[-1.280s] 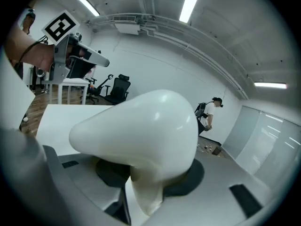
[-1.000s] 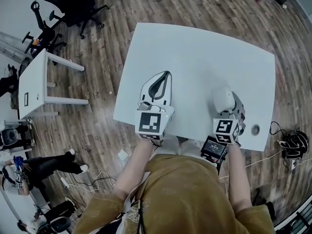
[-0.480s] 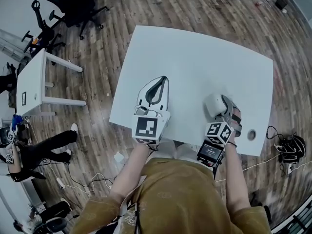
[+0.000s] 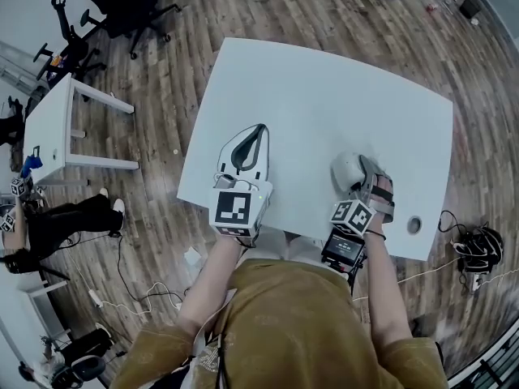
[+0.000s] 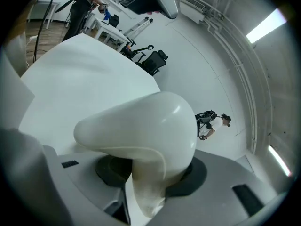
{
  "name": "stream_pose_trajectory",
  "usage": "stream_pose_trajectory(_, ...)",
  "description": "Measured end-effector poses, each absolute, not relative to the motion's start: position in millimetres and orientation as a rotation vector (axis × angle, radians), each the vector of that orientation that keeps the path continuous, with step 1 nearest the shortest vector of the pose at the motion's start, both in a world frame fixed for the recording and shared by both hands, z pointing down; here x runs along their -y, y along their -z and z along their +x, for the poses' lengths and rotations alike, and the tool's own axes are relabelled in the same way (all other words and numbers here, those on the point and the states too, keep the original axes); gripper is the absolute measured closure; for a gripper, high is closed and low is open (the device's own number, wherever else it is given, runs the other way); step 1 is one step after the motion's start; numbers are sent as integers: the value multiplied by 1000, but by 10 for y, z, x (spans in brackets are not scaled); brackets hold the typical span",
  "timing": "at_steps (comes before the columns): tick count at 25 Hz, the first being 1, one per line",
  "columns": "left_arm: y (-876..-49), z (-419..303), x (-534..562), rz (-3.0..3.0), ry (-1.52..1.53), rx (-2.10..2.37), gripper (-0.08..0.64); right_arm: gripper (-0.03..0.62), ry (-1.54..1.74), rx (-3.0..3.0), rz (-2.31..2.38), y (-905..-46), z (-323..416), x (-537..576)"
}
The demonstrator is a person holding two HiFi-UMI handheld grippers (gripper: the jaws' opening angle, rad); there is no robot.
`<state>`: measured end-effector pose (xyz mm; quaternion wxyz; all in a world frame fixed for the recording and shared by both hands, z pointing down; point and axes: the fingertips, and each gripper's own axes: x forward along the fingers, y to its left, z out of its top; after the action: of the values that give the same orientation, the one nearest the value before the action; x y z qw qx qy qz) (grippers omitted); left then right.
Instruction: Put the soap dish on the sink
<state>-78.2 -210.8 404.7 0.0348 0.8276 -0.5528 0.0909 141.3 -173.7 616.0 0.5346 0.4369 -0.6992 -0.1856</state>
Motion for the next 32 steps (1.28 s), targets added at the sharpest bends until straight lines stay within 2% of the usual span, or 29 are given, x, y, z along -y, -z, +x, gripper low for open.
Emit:
stream_pose_trajectory(21, -4213, -892, 2050, 2493, -312, 1697, 552, 416, 449, 1537, 869, -6536, 1389, 1676)
stream_pose_trajectory(32, -4287, -919, 1981, 2478, -306, 1675, 552, 356, 355, 1536, 832, -6532, 1398, 1618)
